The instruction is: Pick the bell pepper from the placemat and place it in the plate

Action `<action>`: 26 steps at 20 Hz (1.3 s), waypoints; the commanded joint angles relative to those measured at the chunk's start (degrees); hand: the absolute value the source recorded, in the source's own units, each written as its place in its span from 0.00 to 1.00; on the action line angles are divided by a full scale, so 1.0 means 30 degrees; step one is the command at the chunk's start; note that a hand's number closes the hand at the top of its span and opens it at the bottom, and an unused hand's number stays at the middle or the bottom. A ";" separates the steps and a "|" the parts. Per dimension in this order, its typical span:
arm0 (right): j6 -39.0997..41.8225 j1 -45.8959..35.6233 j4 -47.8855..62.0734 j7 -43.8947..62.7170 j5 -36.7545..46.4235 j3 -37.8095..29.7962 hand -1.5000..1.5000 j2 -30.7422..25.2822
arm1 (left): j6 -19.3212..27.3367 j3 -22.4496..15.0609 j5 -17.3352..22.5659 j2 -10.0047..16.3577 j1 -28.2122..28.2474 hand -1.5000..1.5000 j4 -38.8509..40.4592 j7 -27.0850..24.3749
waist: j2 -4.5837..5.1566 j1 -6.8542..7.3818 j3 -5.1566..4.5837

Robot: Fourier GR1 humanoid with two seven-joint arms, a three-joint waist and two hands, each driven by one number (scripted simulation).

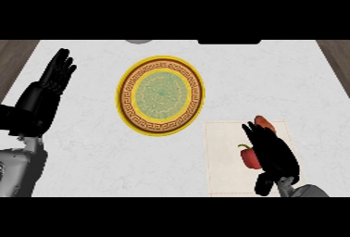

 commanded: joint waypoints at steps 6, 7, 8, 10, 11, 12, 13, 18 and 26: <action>-0.0138 -0.1625 0.3961 -0.0425 0.2389 -0.0830 0.00 0.1799 | -0.1493 0.1226 0.0342 0.0009 0.0201 0.50 -0.0658 0.0620 | 0.0010 0.0092 0.0001; -0.0380 -0.1007 0.3996 -0.1362 0.2465 -0.0857 0.00 0.1257 | -0.0520 0.0208 -0.1212 -0.1324 0.0500 0.50 0.0766 -0.1268 | 0.0021 0.0002 -0.0001; -0.2837 -0.0285 0.4142 -0.3734 0.1634 -0.1518 1.00 0.0931 | -0.0552 0.0520 -0.0645 -0.0956 -0.0100 0.50 0.0182 0.0181 | 0.0020 -0.0011 0.0010; -0.4666 -0.1262 0.4083 -0.4124 0.2885 -0.1167 1.00 0.1188 | -0.0890 0.0616 -0.0422 -0.0588 0.0276 0.50 -0.0563 0.0361 | 0.0017 0.0104 0.0016; -0.5495 -0.1025 0.4253 -0.3785 0.3756 -0.0696 1.00 0.1610 | -0.0859 0.0710 -0.0451 -0.0268 0.0581 0.50 -0.1730 0.1055 | -0.0015 0.0163 0.0017; -0.5330 -0.1053 0.3811 -0.3481 0.3928 -0.0965 1.00 0.1615 | -0.1251 0.1258 -0.0241 -0.0218 0.1001 0.50 -0.0958 0.0042 | -0.0007 0.0076 0.0004; -0.5585 -0.1128 0.3616 -0.3613 0.4287 -0.1004 1.00 0.1495 | -0.1112 0.1256 -0.0338 -0.0369 0.0012 0.50 -0.0372 0.0322 | 0.0001 -0.0004 0.0004; -0.6731 0.2729 0.1879 0.3711 0.5822 -0.1987 1.00 0.3634 | -0.0492 0.1305 -0.0750 -0.0303 0.0990 0.50 -0.1247 0.0552 | -0.0261 -0.0928 -0.0041; -0.8528 0.8441 -0.2868 1.2330 1.0814 -0.1279 1.00 0.6686 | -0.0433 0.1654 -0.0730 -0.0106 0.1516 0.50 -0.1247 0.0753 | -0.0443 -0.1768 -0.0157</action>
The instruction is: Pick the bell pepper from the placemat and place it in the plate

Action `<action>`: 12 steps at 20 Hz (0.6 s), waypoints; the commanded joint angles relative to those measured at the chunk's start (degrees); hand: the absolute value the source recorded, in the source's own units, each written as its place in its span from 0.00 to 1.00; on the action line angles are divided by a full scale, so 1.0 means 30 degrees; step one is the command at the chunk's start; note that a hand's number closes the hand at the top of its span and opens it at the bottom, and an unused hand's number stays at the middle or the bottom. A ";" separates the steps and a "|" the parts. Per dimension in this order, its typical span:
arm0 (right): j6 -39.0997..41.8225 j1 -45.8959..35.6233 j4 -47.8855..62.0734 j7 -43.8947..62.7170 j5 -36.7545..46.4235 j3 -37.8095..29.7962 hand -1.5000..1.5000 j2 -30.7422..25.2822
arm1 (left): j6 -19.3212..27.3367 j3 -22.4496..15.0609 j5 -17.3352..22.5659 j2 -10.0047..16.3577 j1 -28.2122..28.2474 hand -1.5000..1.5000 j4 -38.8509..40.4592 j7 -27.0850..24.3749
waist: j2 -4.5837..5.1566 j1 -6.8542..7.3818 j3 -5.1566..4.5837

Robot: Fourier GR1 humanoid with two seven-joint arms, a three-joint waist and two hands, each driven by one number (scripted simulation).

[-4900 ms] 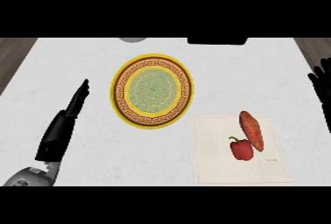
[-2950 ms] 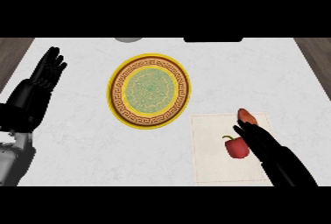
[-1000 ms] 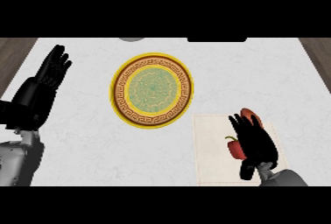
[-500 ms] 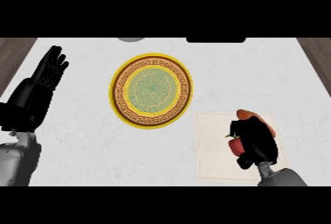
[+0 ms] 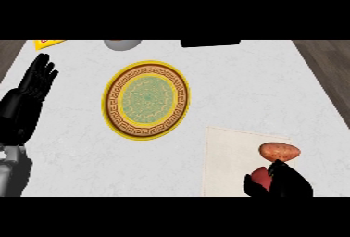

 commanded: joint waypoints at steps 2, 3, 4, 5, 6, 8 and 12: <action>-0.0657 0.3637 -0.3835 0.5084 0.4607 0.3280 1.00 0.2461 | -0.0117 -0.0234 -0.0095 -0.0151 0.0384 0.50 -0.0235 -0.0150 | 0.0271 0.0592 0.0207; -0.0828 0.3200 -0.4827 0.5868 0.4682 0.4171 1.00 0.2482 | 0.0174 -0.0667 -0.0269 -0.0586 0.0179 0.50 -0.0450 0.0122 | 0.0302 0.0741 0.0232; -0.1000 0.3775 -0.5674 0.6047 0.5528 0.5255 1.00 0.2499 | -0.0380 -0.0305 0.0207 -0.0323 0.0380 0.50 -0.0268 -0.0345 | 0.0339 0.0896 0.0226; 0.0123 0.3210 -0.6555 0.6582 0.6493 0.5958 1.00 0.2512 | -0.0224 -0.0208 0.0159 -0.0150 -0.0371 0.50 -0.0407 0.0075 | 0.0334 0.0890 0.0210; -0.0131 0.2760 -0.7117 0.6450 0.7474 0.6981 1.00 0.2522 | -0.0423 -0.0192 0.0273 -0.0281 -0.0440 0.50 0.0388 -0.0327 | 0.0421 0.0891 0.0203; -0.0182 0.3141 -0.8027 0.6816 0.8832 0.9344 1.00 0.2536 | -0.0234 -0.0783 -0.0027 -0.0427 -0.0378 0.50 -0.0730 0.0465 | 0.0318 0.1182 0.0250; -0.0112 -0.0275 -0.8581 0.7781 1.0040 1.1185 1.00 0.2541 | -0.0483 -0.0785 0.0134 -0.0564 -0.0610 0.50 -0.0326 0.0139 | 0.0541 0.1661 0.0267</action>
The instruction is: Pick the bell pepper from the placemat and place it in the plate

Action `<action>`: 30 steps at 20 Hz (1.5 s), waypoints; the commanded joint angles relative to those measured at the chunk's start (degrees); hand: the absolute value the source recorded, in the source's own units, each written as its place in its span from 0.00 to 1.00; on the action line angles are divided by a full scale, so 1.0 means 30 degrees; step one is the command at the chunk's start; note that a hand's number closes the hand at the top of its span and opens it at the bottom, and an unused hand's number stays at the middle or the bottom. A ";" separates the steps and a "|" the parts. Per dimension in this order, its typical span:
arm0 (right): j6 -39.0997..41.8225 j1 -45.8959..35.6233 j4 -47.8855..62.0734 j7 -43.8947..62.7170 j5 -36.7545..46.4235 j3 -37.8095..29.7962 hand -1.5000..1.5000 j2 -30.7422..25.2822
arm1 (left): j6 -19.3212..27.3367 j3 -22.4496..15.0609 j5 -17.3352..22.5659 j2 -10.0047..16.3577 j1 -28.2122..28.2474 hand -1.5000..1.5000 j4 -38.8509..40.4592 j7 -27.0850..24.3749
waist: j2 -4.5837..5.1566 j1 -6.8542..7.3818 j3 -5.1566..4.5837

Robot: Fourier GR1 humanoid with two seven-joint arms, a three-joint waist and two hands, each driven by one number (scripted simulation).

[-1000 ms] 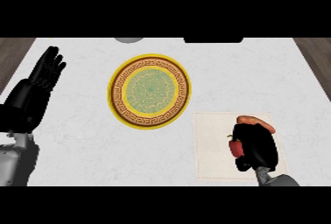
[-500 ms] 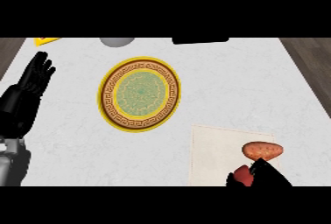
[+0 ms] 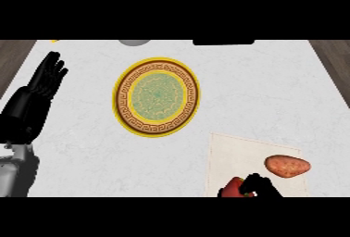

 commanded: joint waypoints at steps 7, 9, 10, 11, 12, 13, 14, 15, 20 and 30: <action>0.0062 -0.4661 -0.0826 0.3754 -0.0051 0.2671 1.00 0.0780 | -0.0430 -0.0370 -0.0007 -0.0119 -0.0583 0.50 0.0387 -0.0061 | 0.0288 0.0976 0.0042; -0.0159 -0.5132 0.0092 0.3761 -0.0563 0.2115 1.00 0.0761 | -0.0128 -0.0637 -0.0251 -0.0499 -0.0277 0.50 -0.0062 -0.0369 | 0.0342 0.1287 0.0058; 0.0192 -0.5110 -0.0291 0.3772 -0.0353 0.2458 1.00 0.0753 | -0.0464 -0.0425 0.0060 -0.0117 -0.0825 0.50 0.0038 0.0159 | 0.0299 0.1079 0.0054; 0.0110 -0.5735 0.0144 0.3484 -0.0671 0.2049 1.00 0.0747 | -0.0244 -0.0524 -0.0079 -0.0458 -0.0817 0.50 0.0305 -0.0261 | 0.0437 0.1211 0.0041; -0.0260 -0.5723 0.0273 0.3480 -0.1058 0.1603 1.00 0.0739 | -0.0356 -0.0528 -0.0054 -0.0310 -0.0826 0.50 0.0328 0.0040 | 0.0483 0.1285 0.0064; -0.0075 -0.6437 0.0372 0.3110 -0.1542 0.1187 1.00 0.0745 | -0.0530 -0.0454 -0.0141 -0.0242 -0.0872 0.50 0.0792 -0.0646 | 0.0626 0.1350 0.0034; -0.0344 -0.6919 0.0617 0.3661 -0.1983 0.0928 1.00 0.0779 | -0.0628 -0.0283 -0.0053 0.0063 -0.0900 0.50 0.0627 -0.0195 | 0.0535 0.1445 0.0060; -0.0768 -0.7618 0.0726 0.3900 -0.2291 0.0944 1.00 0.0806 | -0.0643 -0.0516 0.0077 -0.0176 -0.1518 0.50 0.0490 -0.0014 | 0.0538 0.1409 0.0070; -0.1333 -1.1533 0.3658 0.4159 -0.5243 -0.1951 1.00 0.0875 | -0.0107 -0.1211 -0.0485 -0.1014 -0.1591 0.50 0.0606 -0.0302 | 0.0715 0.1950 0.0075; -0.2536 -1.8143 1.2204 0.3667 -0.9078 -0.6865 1.00 0.0903 | -0.0506 -0.1328 -0.0371 -0.1139 -0.2048 0.50 0.1198 -0.0561 | 0.0792 0.2517 0.0066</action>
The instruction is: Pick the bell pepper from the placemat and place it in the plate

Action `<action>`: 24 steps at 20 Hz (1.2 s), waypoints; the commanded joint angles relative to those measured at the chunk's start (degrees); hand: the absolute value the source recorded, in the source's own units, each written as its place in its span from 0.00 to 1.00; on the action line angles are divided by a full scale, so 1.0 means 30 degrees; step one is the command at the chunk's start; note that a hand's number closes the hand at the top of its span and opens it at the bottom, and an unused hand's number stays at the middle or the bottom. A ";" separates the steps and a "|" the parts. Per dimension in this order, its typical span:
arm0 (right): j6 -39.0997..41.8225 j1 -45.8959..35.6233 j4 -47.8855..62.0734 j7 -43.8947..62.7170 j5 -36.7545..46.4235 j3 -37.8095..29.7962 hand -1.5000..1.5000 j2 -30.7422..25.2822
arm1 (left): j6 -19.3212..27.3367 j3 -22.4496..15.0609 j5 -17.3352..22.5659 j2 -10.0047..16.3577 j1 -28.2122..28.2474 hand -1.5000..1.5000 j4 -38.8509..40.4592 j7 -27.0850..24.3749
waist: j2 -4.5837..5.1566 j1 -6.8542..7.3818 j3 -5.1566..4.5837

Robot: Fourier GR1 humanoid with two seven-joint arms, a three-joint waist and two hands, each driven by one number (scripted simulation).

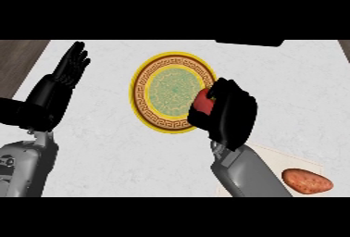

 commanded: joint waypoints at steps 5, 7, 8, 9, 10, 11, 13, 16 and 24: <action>-0.2363 -0.4435 0.7703 0.2481 -0.3547 -0.2257 1.00 0.0219 | -0.0098 -0.0509 -0.0185 -0.0263 -0.0487 0.50 -0.0306 0.0247 | 0.0052 0.0585 0.0038; -0.4530 -0.4387 0.8037 0.2204 -0.3666 -0.3355 1.00 0.0219 | -0.0098 0.0090 -0.0105 0.0091 -0.0535 0.50 0.0149 -0.0060 | 0.0108 0.0423 0.0051; -0.4778 -0.4711 0.8389 0.2308 -0.4135 -0.3517 0.00 0.0219 | 0.0250 -0.0423 -0.0429 -0.0414 -0.0704 0.50 0.0238 0.0203 | 0.0140 0.0447 0.0063; -0.5000 -0.5109 0.9190 0.2445 -0.4131 -0.3453 0.00 0.0220 | -0.0162 -0.0319 -0.0173 -0.0270 -0.0247 0.50 0.0337 -0.0168 | 0.0116 0.0617 0.0032; -0.5545 -0.5133 1.0139 0.1277 -0.4522 -0.3979 0.00 0.0220 | -0.0127 -0.0231 -0.0299 -0.0218 -0.0641 0.50 0.0588 -0.0459 | 0.0296 0.0583 0.0043; -0.6132 -0.5332 1.0196 0.1348 -0.5290 -0.3887 0.00 0.0220 | -0.0342 -0.0158 0.0075 -0.0215 -0.0586 0.50 0.0387 -0.0192 | 0.0157 0.0679 0.0050; -0.7410 -0.5817 1.1203 0.0064 -0.6043 -0.4207 0.00 0.0220 | 0.0032 -0.0599 -0.0546 -0.0547 -0.0422 0.50 0.0565 -0.0475 | 0.0253 0.0806 0.0061; -0.9175 -0.6831 1.2269 -0.1240 -0.7221 -0.4489 0.00 0.0221 | -0.0181 -0.0368 -0.0126 -0.0506 -0.0816 0.50 0.0664 -0.0150 | 0.0206 0.0790 0.0056; -1.5927 -0.7997 1.3611 -0.2225 -0.7451 -0.4310 0.00 0.0223 | -0.0153 -0.0045 -0.0359 -0.0193 -0.0596 0.50 0.0906 -0.0406 | -0.0016 0.0564 0.0035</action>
